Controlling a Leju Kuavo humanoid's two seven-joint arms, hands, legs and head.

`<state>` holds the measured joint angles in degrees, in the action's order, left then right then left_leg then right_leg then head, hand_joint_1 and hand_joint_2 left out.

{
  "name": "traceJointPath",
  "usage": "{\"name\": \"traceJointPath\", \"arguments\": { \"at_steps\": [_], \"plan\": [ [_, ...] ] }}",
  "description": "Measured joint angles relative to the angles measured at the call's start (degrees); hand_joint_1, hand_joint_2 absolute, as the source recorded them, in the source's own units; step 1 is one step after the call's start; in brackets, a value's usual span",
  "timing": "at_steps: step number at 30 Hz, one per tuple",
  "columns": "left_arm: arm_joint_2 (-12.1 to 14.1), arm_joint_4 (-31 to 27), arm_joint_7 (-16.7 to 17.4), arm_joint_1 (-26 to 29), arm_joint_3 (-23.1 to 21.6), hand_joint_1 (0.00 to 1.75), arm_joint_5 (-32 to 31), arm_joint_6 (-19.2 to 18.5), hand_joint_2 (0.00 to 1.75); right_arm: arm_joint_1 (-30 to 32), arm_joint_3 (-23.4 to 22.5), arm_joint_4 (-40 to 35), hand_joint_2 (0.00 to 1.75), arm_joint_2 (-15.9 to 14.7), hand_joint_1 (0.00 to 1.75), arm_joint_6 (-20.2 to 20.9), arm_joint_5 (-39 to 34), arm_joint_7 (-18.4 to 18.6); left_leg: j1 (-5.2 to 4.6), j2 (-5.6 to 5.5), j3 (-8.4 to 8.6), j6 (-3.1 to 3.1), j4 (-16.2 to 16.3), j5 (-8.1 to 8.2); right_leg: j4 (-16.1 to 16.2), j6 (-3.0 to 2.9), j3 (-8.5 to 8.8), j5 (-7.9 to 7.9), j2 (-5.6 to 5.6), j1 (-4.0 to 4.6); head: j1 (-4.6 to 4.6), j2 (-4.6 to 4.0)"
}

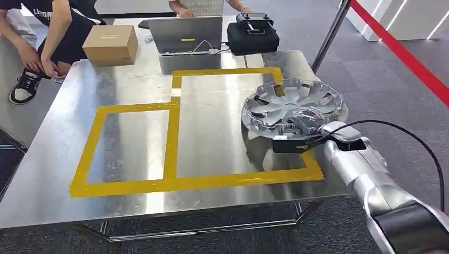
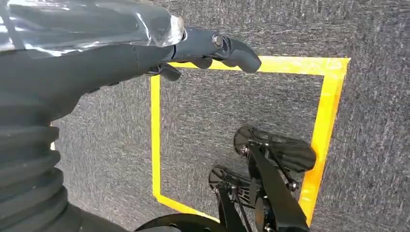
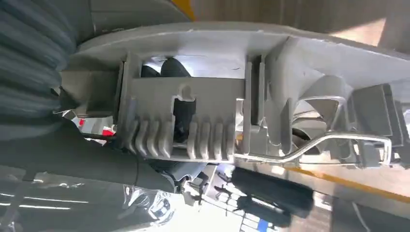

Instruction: Take the parts from the cabinet and place them on the table.

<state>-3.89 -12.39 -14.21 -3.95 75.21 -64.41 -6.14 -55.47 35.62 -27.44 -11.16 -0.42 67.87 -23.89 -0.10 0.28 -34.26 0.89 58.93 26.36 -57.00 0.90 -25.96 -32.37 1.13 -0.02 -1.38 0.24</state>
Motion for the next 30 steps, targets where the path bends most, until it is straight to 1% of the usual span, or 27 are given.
{"name": "traceJointPath", "arguments": {
  "at_steps": [6, 8, 13, 19, 30],
  "plan": [
    [0.3, 0.0, 0.3, -0.3, -0.1, 0.00, -0.7, 0.1, 1.75, -3.6, 2.5, 3.5, 1.75, 6.3, 1.75, 1.3, 0.2, 0.7, 0.02, 0.01, 0.08, -0.09, 0.0, 0.07, 0.0, -0.04, 0.03, -0.02, 0.12, 0.04, -0.02, 0.00],
    [0.5, 0.0, 0.3, -0.3, -0.1, 0.00, -0.9, 0.1, 1.75, -4.1, 2.9, 4.1, 1.75, 7.9, 1.75, 1.7, 0.0, 0.8, 0.04, 0.00, 0.07, -0.11, 0.0, 0.09, 0.0, -0.05, 0.02, -0.03, 0.12, 0.05, -0.02, 0.00],
    [0.5, 0.0, 0.3, -0.4, -0.2, 0.00, -1.2, 0.3, 1.75, -4.1, 3.6, 5.3, 1.75, 10.8, 1.75, 1.7, -1.1, 0.9, 0.07, -0.01, 0.06, -0.18, 0.0, 0.14, 0.0, -0.10, 0.02, -0.09, 0.10, 0.05, -0.02, 0.00],
    [0.5, 0.0, 0.4, -0.4, -0.5, 0.00, -1.6, 0.5, 1.75, -3.8, 3.6, 6.1, 1.75, 12.7, 1.75, 1.3, -1.9, 0.4, 0.08, -0.03, 0.04, -0.23, 0.0, 0.20, 0.0, -0.15, 0.00, -0.13, 0.11, 0.07, 0.00, 0.00],
    [0.5, 0.0, 0.4, -0.3, -0.8, 0.00, -2.3, 0.8, 1.75, -2.6, 3.6, 7.0, 1.75, 14.3, 1.75, 0.5, -3.2, 0.0, 0.09, -0.02, 0.04, -0.27, 0.0, 0.24, 0.0, -0.19, -0.01, -0.16, 0.11, 0.09, 0.00, 0.00]
  ]
}}
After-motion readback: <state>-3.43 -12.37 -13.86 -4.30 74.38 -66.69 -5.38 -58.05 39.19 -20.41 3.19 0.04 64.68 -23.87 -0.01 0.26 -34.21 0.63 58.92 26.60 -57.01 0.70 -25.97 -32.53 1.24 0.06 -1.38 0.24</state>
